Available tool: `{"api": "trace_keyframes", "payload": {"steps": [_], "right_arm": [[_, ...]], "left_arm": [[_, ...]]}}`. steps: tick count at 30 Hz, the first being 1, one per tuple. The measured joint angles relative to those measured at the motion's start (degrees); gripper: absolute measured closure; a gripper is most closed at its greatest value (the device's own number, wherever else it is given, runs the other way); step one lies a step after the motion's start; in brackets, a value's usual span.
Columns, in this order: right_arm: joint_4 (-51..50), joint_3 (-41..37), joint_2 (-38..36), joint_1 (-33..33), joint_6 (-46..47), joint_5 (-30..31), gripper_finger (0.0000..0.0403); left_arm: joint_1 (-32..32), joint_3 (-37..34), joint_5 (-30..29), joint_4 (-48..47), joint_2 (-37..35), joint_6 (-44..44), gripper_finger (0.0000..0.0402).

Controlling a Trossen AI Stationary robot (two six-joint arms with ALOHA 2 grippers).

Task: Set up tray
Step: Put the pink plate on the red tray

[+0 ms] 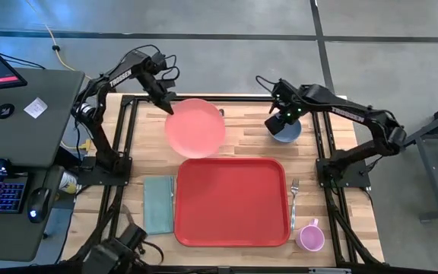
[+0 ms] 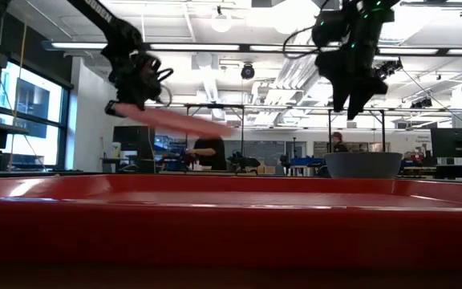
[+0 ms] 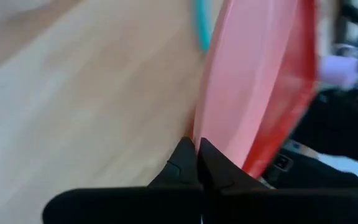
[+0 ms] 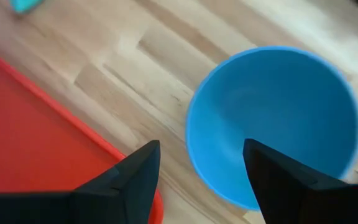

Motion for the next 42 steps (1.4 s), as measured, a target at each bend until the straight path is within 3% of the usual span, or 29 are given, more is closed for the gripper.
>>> {"api": "trace_keyframes", "payload": {"steps": [6, 13, 23, 35, 42], "right_arm": [[-2.53, 0.02, -6.22, -1.15, 5.66, 2.42, 0.0187], [-5.49, 0.01, -12.93, -1.53, 16.03, 2.69, 0.0187], [-7.29, 0.02, -18.94, 1.87, 26.2, -0.69, 0.0187], [-7.53, -1.69, -19.22, 7.3, 18.93, 0.14, 0.0187], [-7.66, -7.49, -19.25, 8.69, 14.57, 0.53, 0.0187]], "left_arm": [[-9.24, -0.02, 1.89, 1.27, -0.17, -0.26, 0.0386], [-23.06, -0.02, 5.47, 13.47, -0.17, -7.81, 0.0385], [-39.56, -3.08, 0.0, 32.5, 3.34, -16.08, 0.0382], [-47.47, -3.7, 0.36, 40.53, 15.24, -27.96, 0.0381], [-50.48, -3.67, -5.81, 42.75, 16.9, -33.24, 0.0373]]}}
